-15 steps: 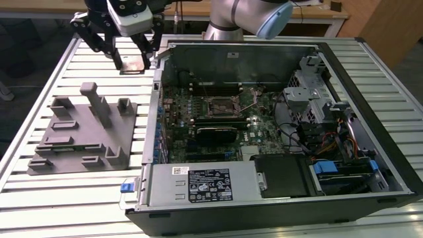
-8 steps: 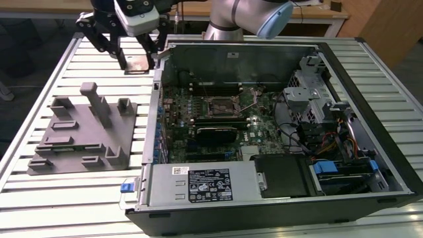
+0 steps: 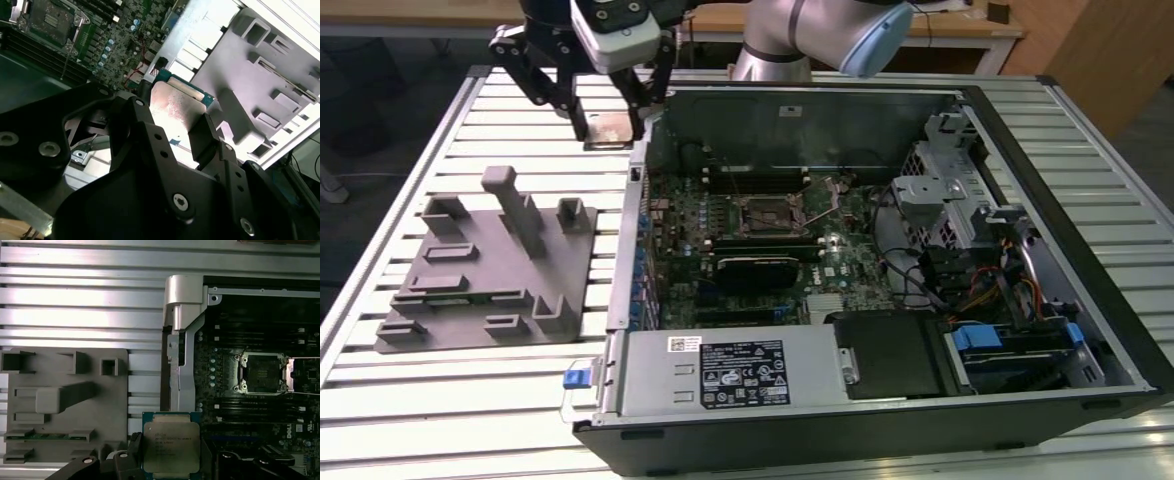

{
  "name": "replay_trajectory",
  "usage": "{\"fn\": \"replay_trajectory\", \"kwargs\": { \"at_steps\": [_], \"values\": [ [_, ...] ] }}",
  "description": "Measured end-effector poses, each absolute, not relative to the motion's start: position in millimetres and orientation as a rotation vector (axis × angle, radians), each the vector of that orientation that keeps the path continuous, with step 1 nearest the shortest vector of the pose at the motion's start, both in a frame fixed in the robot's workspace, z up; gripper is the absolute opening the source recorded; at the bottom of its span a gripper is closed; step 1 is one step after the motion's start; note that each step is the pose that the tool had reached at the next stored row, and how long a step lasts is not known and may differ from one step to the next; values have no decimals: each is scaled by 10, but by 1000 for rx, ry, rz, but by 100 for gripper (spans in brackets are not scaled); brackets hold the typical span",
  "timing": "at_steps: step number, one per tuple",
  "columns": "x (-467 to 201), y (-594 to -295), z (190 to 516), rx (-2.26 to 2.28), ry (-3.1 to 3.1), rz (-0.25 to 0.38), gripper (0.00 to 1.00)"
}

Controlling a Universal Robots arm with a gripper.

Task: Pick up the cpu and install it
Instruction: 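Pick up the cpu and move it towards the insertion slot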

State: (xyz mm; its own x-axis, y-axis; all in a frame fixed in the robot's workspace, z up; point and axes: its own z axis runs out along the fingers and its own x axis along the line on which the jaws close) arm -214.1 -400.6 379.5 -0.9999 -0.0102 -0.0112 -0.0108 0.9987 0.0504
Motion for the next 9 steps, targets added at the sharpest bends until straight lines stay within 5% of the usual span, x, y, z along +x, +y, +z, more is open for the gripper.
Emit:
{"fn": "replay_trajectory", "kwargs": {
  "at_steps": [9],
  "values": [
    [-2029, -4006, 3795, -16, 3130, 79, 54]
  ]
}}
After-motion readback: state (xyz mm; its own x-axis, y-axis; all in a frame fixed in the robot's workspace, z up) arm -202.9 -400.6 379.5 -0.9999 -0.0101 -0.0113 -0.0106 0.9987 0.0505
